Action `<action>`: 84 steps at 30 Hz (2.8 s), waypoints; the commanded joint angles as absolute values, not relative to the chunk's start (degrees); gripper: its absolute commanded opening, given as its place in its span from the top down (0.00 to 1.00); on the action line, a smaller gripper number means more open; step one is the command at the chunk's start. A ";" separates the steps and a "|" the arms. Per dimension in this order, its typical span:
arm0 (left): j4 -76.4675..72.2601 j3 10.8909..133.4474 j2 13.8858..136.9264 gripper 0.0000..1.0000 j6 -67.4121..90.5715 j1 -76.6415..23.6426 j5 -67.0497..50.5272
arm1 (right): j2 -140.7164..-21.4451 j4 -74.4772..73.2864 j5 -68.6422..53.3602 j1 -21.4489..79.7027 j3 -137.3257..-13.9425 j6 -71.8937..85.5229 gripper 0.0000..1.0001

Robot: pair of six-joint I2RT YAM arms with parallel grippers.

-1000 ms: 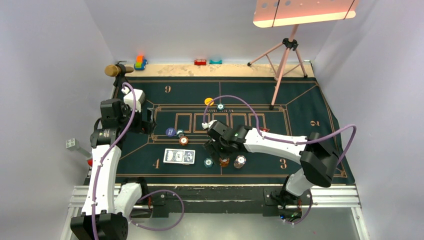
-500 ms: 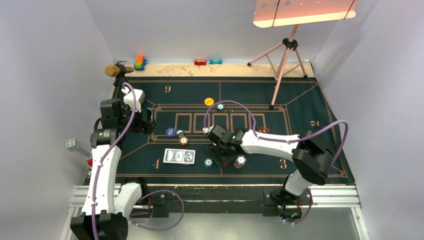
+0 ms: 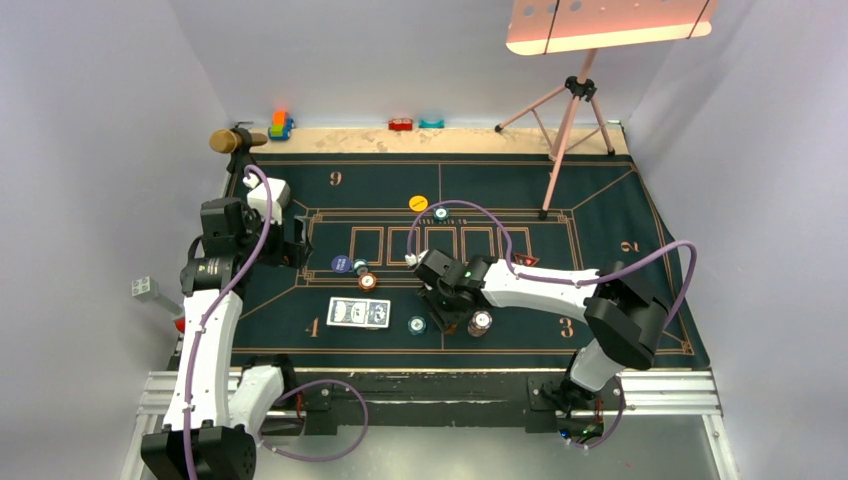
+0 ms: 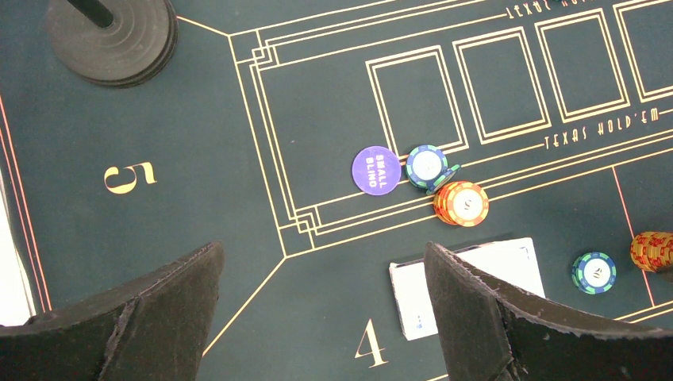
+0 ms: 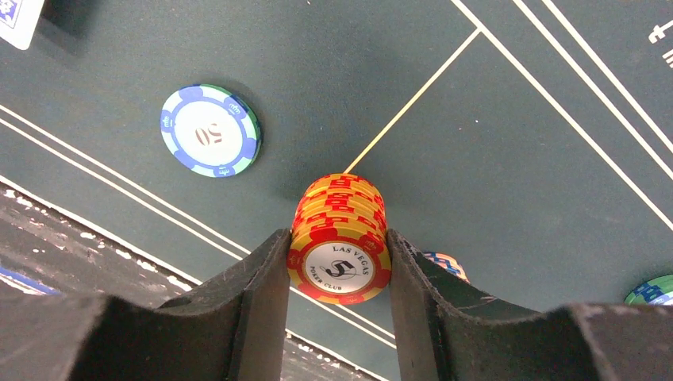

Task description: Distribute texas hold em gaming equipment

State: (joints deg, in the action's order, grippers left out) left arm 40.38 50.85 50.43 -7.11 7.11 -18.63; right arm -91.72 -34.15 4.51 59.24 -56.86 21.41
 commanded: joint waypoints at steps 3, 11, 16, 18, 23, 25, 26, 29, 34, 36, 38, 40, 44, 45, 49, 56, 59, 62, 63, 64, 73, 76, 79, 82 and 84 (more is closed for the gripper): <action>39.53 51.08 49.57 0.00 -7.93 7.67 -19.33 | -89.27 -34.72 5.52 59.41 -57.99 21.53 0.82; 39.51 51.07 49.64 0.00 -8.00 7.64 -19.51 | -86.74 -39.26 7.91 59.21 -63.67 20.46 0.88; 39.54 51.09 49.61 0.00 -8.00 7.70 -19.54 | -86.63 -39.94 9.92 55.38 -67.41 19.47 0.94; 39.54 50.99 49.57 0.00 -7.95 7.59 -19.68 | -87.42 -38.76 9.84 51.14 -69.41 18.94 0.95; 39.52 50.98 49.47 0.00 -8.02 7.65 -19.67 | -92.79 -35.64 11.35 38.91 -75.88 18.46 0.96; 39.55 50.98 49.58 0.00 -8.04 7.72 -19.82 | -96.26 -34.64 11.95 35.52 -79.07 19.08 0.96; 39.51 50.98 49.66 0.00 -8.04 7.63 -19.81 | -98.29 -34.34 12.40 34.09 -80.70 19.41 0.96; 39.53 50.98 49.66 0.00 -8.09 7.63 -19.76 | -104.94 -34.33 13.56 31.12 -86.70 19.47 0.96; 39.54 50.98 49.80 0.00 -8.17 7.67 -19.77 | -115.77 -35.19 13.32 29.85 -95.36 18.93 0.96; 39.48 50.98 49.85 0.00 -8.26 7.66 -19.63 | -118.61 -35.48 13.56 29.55 -97.67 19.25 0.94; 39.42 50.95 49.85 0.00 -8.34 7.64 -19.59 | -120.47 -35.28 13.40 29.00 -98.92 20.03 0.91; 39.43 50.91 49.81 0.00 -8.36 7.64 -19.52 | -121.73 -34.56 13.48 28.52 -99.17 20.50 0.88; 39.34 50.96 49.85 0.00 -8.36 7.68 -19.60 | -124.36 -34.54 12.71 28.04 -100.54 20.68 0.79; 39.36 50.90 49.86 0.00 -8.35 7.57 -19.53 | -124.82 -34.80 12.40 27.98 -100.82 20.66 0.75; 39.34 50.82 49.67 0.00 -8.37 7.73 -19.46 | -125.33 -34.58 11.65 27.96 -100.48 20.66 0.55; 39.44 50.72 49.67 0.00 -8.49 7.62 -20.11 | -123.46 -34.59 11.24 27.95 -99.86 19.72 0.26; 39.42 50.73 49.36 0.00 -8.41 7.60 -20.09 | -121.61 -35.53 11.00 28.03 -100.08 19.91 0.23; 39.46 50.73 49.22 0.00 -8.35 7.62 -20.21 | -116.31 -34.79 11.21 28.39 -97.45 20.74 0.23; 39.44 50.78 49.22 0.00 -8.42 7.63 -20.21 | -114.04 -34.29 11.04 28.91 -95.73 20.88 0.22; 39.46 50.74 49.22 0.00 -8.36 7.61 -20.35 | -112.00 -34.17 11.14 29.65 -94.32 21.10 0.22; 39.49 50.67 48.79 0.00 -8.54 7.63 -20.48 | -95.37 -34.15 9.80 44.43 -76.79 20.11 0.18; 39.45 50.63 48.86 0.00 -8.58 7.60 -20.48 | -93.81 -33.76 7.31 49.18 -71.84 19.32 0.14; 39.52 50.63 48.83 0.00 -8.58 7.66 -20.48 | -93.78 -32.87 4.96 50.94 -67.27 19.60 0.10; 39.55 50.56 48.68 0.00 -8.56 7.64 -20.30 | -92.05 -31.23 3.84 53.24 -63.71 20.82 0.07; 39.55 50.62 48.61 0.00 -8.45 7.66 -20.36 | -91.14 -30.70 3.69 54.73 -62.04 21.31 0.05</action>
State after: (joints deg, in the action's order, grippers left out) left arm 40.38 50.74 49.58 -7.75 7.11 -19.38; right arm -93.93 -32.99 5.37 52.69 -64.12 20.14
